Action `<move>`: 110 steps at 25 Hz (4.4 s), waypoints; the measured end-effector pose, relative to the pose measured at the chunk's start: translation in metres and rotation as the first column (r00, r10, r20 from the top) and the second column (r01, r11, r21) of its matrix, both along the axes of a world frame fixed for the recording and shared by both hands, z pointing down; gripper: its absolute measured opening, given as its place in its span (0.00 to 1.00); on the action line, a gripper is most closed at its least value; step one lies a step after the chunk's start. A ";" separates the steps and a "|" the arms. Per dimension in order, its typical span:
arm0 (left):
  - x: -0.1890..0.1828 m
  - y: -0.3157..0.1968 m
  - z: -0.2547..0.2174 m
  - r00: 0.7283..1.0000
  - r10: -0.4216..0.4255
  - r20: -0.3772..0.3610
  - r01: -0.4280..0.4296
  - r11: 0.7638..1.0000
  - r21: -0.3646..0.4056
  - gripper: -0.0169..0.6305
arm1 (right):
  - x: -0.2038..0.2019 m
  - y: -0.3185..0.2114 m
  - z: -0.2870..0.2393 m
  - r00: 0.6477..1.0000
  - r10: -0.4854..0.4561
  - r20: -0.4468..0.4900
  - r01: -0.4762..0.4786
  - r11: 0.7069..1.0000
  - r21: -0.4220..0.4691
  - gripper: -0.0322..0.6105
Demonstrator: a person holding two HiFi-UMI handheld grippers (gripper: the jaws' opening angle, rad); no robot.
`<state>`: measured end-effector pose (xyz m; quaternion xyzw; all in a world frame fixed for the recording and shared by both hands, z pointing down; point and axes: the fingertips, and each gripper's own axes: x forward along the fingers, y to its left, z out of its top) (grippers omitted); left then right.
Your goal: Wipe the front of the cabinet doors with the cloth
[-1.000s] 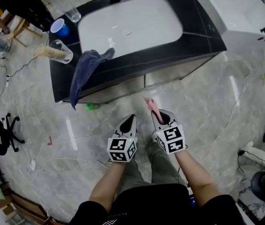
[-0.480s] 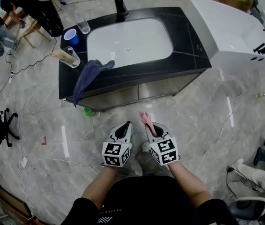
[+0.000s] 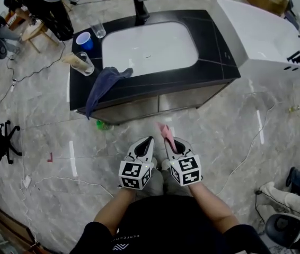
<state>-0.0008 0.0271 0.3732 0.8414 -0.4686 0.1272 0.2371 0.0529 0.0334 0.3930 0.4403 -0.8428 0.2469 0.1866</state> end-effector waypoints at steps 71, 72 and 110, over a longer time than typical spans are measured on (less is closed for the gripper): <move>0.157 -0.118 0.115 0.991 -0.128 0.025 0.129 0.992 -0.019 0.04 | 0.210 -0.190 0.119 0.999 0.000 -0.047 0.003 0.998 0.064 0.11; 0.160 -0.118 0.115 0.992 -0.126 0.026 0.126 0.992 -0.017 0.04 | 0.218 -0.191 0.119 0.999 0.013 -0.048 -0.010 0.998 0.065 0.11; 0.135 -0.111 0.142 0.984 -0.171 0.045 0.172 0.985 -0.009 0.04 | 0.168 -0.130 0.144 0.996 -0.088 -0.002 0.088 0.996 0.024 0.11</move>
